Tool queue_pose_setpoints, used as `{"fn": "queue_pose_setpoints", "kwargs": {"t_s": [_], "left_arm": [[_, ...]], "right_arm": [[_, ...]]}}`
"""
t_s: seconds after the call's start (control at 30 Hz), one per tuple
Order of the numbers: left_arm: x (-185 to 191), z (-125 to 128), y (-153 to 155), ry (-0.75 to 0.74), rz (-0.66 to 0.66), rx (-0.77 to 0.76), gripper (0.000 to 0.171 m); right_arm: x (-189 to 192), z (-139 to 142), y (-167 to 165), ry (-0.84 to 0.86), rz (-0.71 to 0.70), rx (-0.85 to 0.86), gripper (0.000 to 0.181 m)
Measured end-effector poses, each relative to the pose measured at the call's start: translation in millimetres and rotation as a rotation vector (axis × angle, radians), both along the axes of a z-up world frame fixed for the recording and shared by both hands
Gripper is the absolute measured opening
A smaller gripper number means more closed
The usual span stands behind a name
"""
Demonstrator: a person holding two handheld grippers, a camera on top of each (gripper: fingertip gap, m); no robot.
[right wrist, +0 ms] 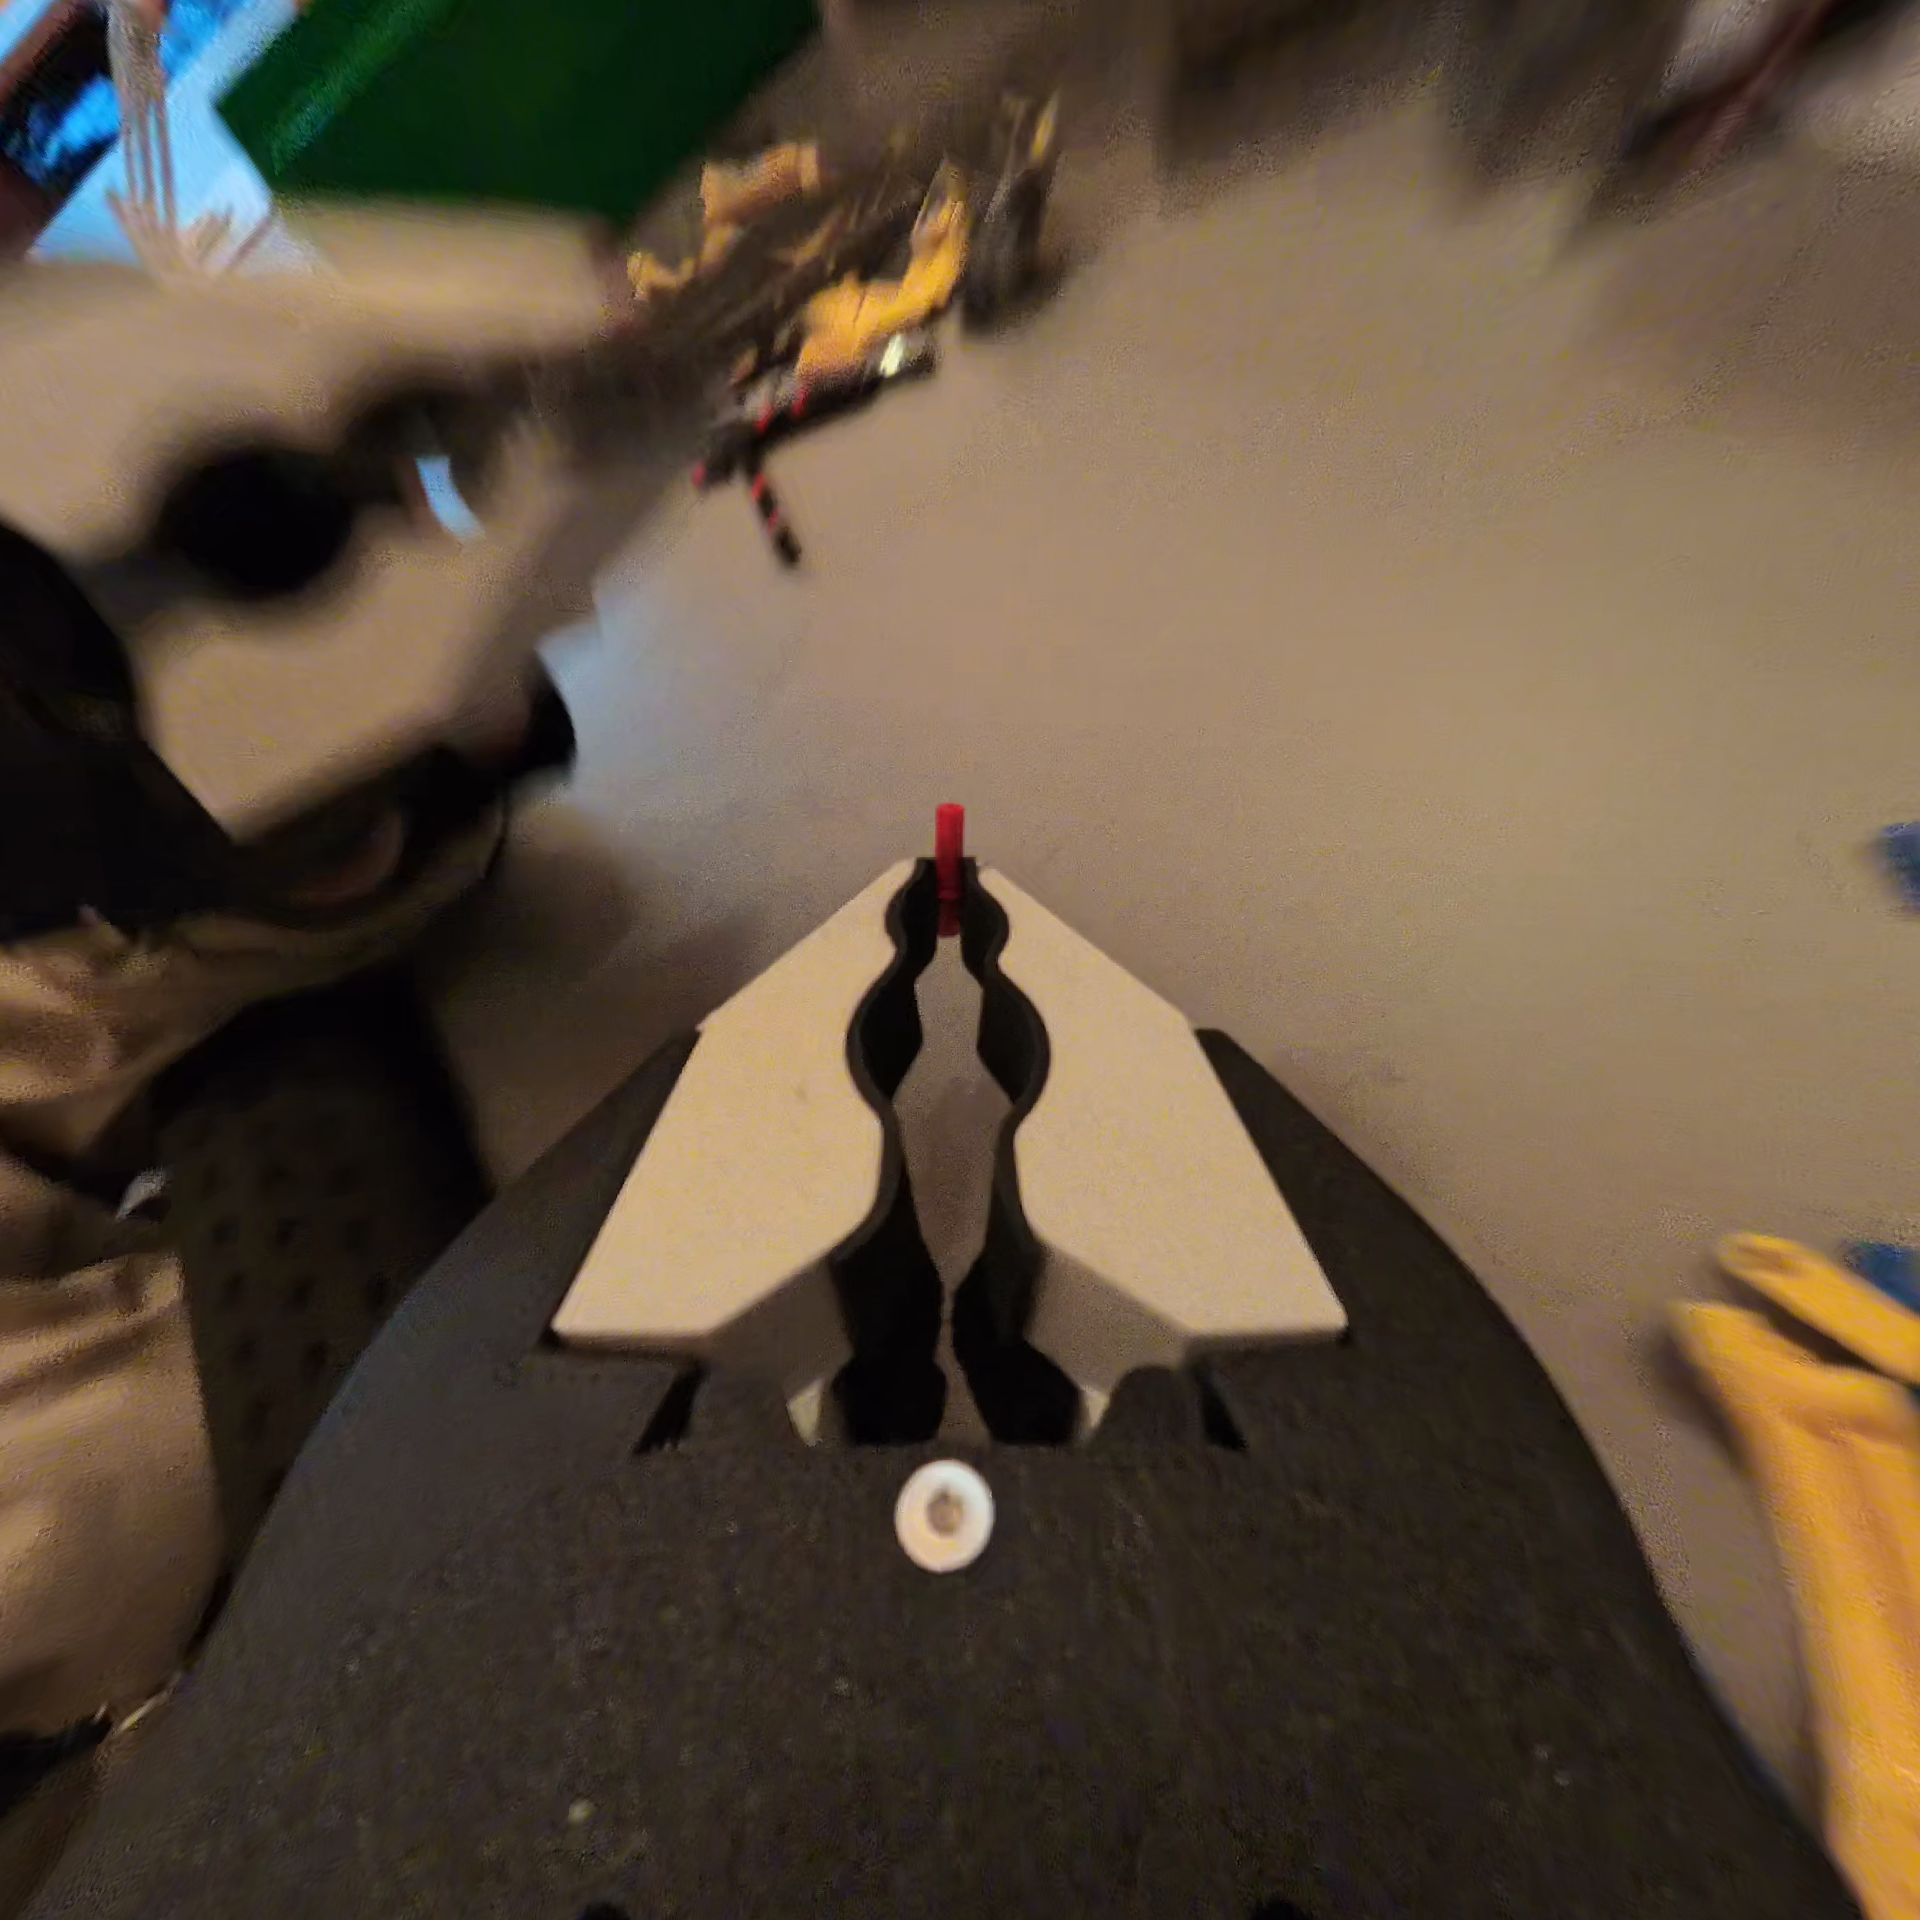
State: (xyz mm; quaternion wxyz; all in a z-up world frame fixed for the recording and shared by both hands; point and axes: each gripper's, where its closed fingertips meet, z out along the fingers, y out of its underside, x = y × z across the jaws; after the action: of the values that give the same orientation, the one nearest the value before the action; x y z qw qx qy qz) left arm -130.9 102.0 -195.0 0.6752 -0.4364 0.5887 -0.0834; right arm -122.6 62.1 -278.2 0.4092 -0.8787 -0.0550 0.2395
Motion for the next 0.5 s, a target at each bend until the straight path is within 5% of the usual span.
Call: {"fn": "queue_pose_setpoints", "kwargs": {"t_s": [0.07, 0.17, 0.27, 0.33, 0.5], "left_arm": [[4, 3, 0, -0.024, -0.051, -0.154, 0.007], [0, -7, -2, -0.008, -0.072, -0.145, 0.008], [-4, 2, -10, -0.062, -0.141, -0.145, 0.007], [-5, 11, -21, -0.11, -0.236, -0.18, 0.007], [-11, 22, -22, -0.196, -0.259, -0.176, 0.007]], "right_arm": [[2, 4, 6, -0.024, -0.041, 0.066, 0.003], [35, 51, 6, -0.08, -0.102, 0.185, 0.003], [88, 21, -19, -0.366, -0.095, -0.043, 0.004], [163, 15, -38, -0.613, -0.29, -0.107, 0.003], [205, -19, -70, -0.473, -0.319, -0.244, 0.015]]}}
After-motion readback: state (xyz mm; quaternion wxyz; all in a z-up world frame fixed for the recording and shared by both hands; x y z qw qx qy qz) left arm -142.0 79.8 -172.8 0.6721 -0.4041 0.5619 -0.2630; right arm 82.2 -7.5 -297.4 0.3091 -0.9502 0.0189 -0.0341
